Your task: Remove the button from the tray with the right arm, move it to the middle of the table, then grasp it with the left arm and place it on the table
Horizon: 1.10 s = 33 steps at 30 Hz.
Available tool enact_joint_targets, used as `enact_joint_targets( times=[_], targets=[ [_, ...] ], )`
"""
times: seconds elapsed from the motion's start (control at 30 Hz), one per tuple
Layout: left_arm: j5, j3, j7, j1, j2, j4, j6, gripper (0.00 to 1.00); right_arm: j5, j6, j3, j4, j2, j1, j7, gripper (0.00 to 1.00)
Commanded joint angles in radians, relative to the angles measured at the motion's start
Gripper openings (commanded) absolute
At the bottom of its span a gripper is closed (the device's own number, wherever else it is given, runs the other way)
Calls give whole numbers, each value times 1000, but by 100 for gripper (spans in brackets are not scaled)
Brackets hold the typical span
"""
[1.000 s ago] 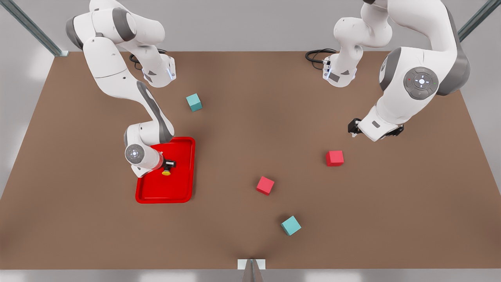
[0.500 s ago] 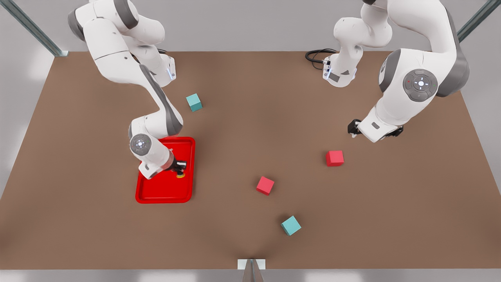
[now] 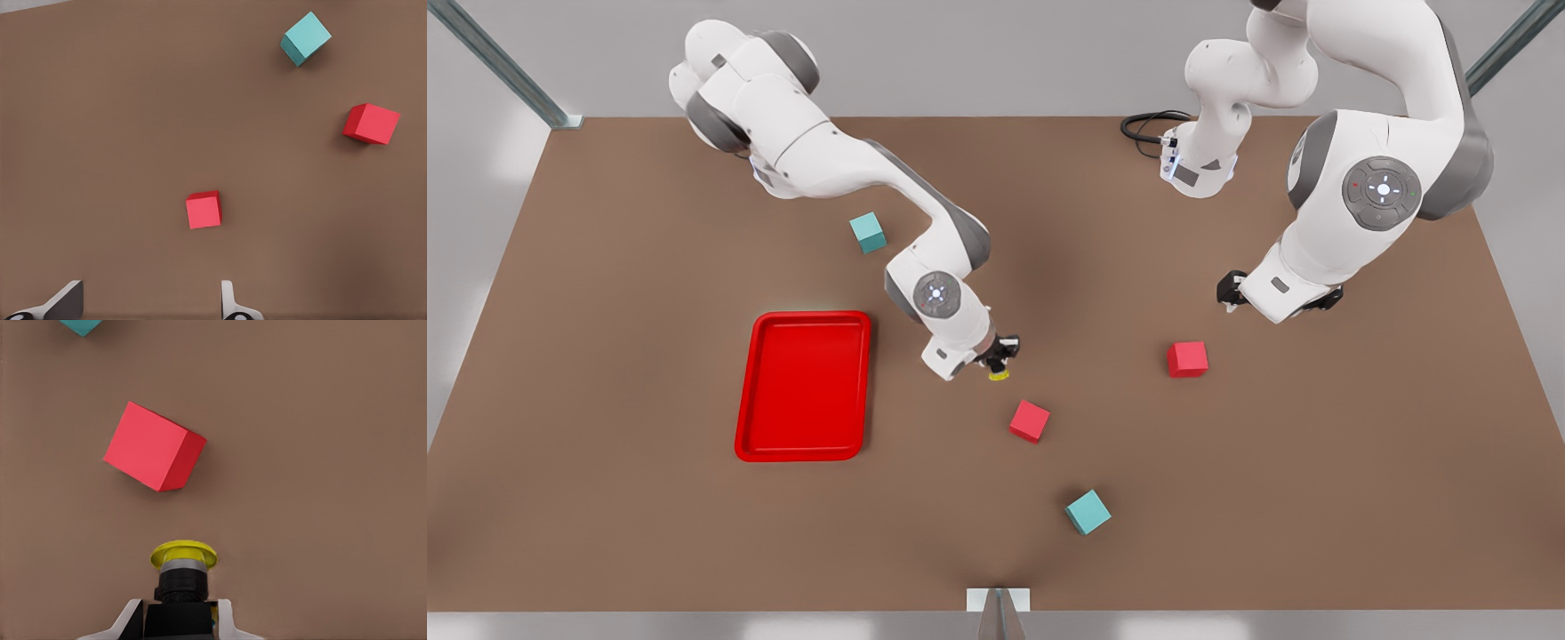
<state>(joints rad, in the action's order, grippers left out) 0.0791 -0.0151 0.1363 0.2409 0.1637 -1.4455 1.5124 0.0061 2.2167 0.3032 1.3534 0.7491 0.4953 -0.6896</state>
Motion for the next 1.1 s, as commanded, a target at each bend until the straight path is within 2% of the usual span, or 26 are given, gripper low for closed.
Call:
enact_joint_targets(
  times=[0.0,0.1,0.23,0.3,0.37,0.73,0.97,1.0,1.03,1.07],
  targets=[
    [1,0,0,0,-1,0,0,100,-9,92,-1,-17,19,17,-498,43],
    [1,0,2,0,-1,0,0,100,-8,107,-12,-123,84,68,-590,44],
    [1,0,2,0,5,0,0,100,2,89,-79,-313,204,177,-677,44],
    [1,0,2,0,5,0,0,100,11,86,-130,-367,248,232,-714,44],
    [1,0,0,0,13,0,3,100,14,87,-133,-395,274,259,-742,44],
    [1,1,2,-2,42,0,15,100,15,98,-268,-410,371,376,-772,45],
    [2,1,2,-2,42,2,17,100,15,103,-271,-410,395,393,-765,46],
    [2,1,2,-2,43,2,17,100,15,103,-271,-410,395,394,-762,51],
    [2,1,2,-2,42,2,17,100,17,104,-271,-410,397,396,-760,74],
    [2,1,2,-2,42,2,17,100,17,103,-269,-412,397,396,-760,80]
  ],
)
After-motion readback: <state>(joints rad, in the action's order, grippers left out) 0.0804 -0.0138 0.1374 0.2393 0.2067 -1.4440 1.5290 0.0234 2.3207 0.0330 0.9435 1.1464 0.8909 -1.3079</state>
